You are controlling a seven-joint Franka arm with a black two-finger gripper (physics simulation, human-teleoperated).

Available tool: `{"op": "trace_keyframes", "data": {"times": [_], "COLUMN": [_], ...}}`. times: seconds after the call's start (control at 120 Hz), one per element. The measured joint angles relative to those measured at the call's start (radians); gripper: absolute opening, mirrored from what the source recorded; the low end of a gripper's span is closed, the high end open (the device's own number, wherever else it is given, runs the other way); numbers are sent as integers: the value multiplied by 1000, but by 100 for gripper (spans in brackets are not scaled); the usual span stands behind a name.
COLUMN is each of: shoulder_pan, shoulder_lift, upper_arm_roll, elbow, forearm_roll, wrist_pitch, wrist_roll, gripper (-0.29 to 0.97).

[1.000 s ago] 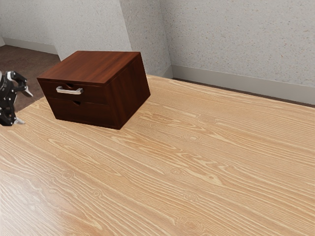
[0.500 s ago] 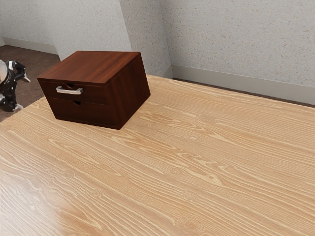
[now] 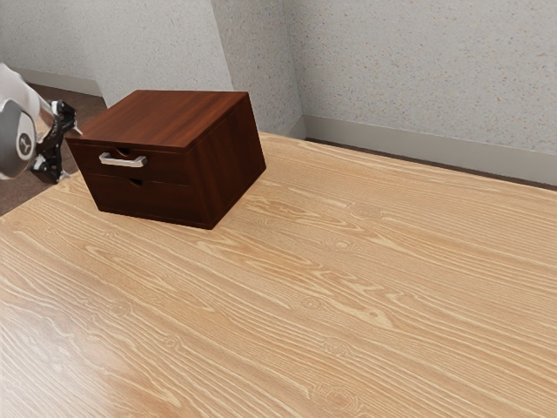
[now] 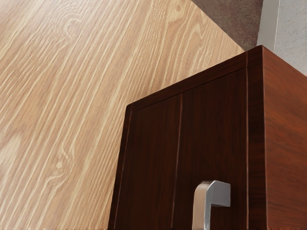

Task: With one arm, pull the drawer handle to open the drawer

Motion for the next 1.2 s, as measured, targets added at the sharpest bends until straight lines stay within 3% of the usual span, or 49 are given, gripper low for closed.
{"op": "trace_keyframes", "data": {"times": [0.125,0.242,0.342,1.2], "shoulder_pan": [17,143,178,188], "shoulder_lift": [54,92,107,218], "upper_arm_roll": [-34,-173,-215,-237], "elbow": [58,91,101,171], "forearm_roll": [-36,-58,-68,-145], "wrist_pitch": [2,3,3,-3], "wrist_roll": [15,26,34,71], "gripper": [68,68,68,68]}}
